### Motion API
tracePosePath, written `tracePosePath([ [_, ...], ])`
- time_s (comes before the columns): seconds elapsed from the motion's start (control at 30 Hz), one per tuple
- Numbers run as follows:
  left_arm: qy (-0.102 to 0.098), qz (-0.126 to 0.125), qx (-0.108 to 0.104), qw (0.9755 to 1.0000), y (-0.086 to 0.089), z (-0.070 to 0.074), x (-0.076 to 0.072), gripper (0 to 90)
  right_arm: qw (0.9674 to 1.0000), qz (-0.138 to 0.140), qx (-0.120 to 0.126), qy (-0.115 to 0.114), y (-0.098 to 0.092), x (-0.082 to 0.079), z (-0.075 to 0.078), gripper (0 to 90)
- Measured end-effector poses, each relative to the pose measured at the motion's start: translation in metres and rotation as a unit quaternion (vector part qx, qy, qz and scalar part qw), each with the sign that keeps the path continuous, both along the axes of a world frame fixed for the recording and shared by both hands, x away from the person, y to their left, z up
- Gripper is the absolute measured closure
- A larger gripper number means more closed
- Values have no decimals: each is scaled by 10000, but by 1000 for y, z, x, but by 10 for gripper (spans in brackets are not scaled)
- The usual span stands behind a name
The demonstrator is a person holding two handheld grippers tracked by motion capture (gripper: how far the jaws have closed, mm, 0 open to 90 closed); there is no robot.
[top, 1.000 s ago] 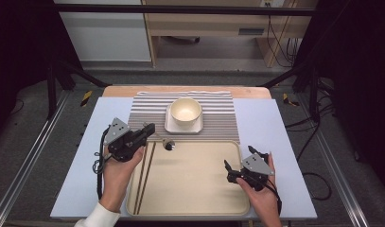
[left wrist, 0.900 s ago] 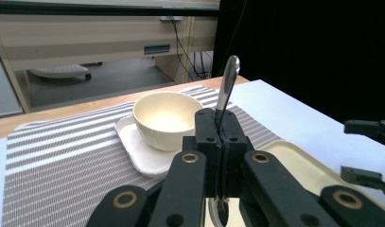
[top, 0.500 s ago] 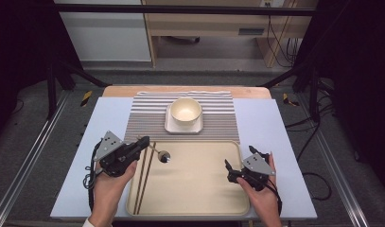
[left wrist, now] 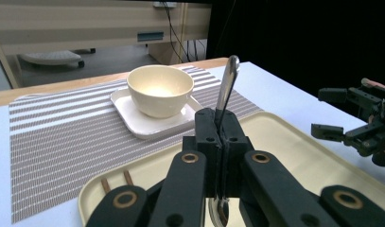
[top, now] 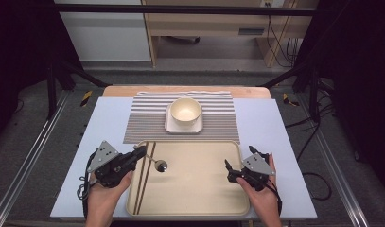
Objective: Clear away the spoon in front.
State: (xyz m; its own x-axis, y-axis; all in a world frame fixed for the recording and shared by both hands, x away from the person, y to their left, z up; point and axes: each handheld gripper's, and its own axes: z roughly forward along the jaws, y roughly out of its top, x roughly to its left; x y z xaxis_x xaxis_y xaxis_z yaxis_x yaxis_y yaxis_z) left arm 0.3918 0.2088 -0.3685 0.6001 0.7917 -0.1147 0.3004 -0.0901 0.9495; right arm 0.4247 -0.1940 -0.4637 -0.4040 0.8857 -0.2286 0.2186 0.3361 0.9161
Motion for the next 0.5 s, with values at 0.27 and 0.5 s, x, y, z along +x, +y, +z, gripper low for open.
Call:
tracePosePath([
  [0.27, 105, -45, 17, 9999, 4, -8, -11, 889, 10000, 17, -16, 11, 0, 0, 0, 51],
  [0.5, 166, -62, 19, 9998, 6, -14, -20, 889, 10000, 24, -23, 12, 1, 0, 0, 51],
])
